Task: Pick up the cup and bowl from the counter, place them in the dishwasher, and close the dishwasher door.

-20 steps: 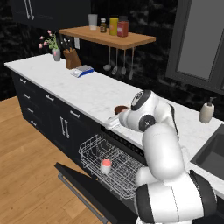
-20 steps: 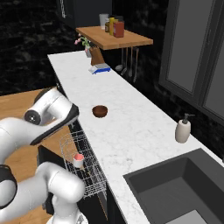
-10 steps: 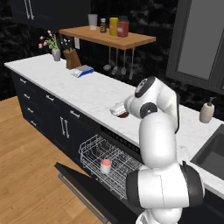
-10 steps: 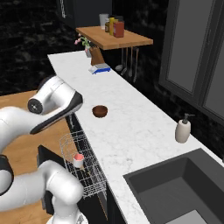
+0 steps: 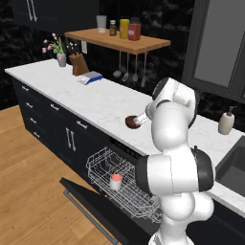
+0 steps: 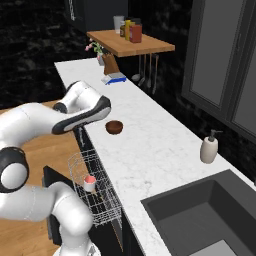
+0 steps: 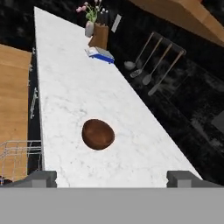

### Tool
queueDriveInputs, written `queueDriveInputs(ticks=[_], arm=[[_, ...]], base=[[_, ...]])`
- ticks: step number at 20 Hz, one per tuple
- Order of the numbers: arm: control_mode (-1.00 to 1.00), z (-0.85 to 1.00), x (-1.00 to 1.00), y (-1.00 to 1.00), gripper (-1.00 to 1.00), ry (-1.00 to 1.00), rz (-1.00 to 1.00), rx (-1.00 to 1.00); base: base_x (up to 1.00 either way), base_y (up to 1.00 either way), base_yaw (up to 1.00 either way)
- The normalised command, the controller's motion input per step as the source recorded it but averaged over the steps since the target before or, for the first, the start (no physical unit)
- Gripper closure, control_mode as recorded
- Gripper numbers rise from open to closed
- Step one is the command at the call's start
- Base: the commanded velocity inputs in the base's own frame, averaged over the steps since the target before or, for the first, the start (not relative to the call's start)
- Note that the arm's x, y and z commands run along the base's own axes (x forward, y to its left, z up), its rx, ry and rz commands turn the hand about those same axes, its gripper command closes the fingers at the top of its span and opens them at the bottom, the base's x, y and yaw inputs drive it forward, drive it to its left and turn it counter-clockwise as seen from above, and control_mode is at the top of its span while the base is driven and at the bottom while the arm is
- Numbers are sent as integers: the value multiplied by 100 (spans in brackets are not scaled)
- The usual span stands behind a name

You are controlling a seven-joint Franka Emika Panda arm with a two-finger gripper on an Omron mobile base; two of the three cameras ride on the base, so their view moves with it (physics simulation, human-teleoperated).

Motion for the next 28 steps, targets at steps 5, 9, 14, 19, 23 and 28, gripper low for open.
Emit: queueDriveInputs(ticks=[5,9,14,19,23,28], arm=[[-100,93,26,-1,-100,85,2,11],[-100,100,30,0,-100,65,-1,20],[-100,100,12,0,-100,36,1,3],[-100,100,23,1,-100,4,14,-12],[-100,100,18,3,-100,-39,31,-33],[-100,95,1,0,-100,-52,40,-44]], base=[[0,0,0],[0,0,0],[0,0,0],[0,0,0],[0,0,0],[0,0,0]])
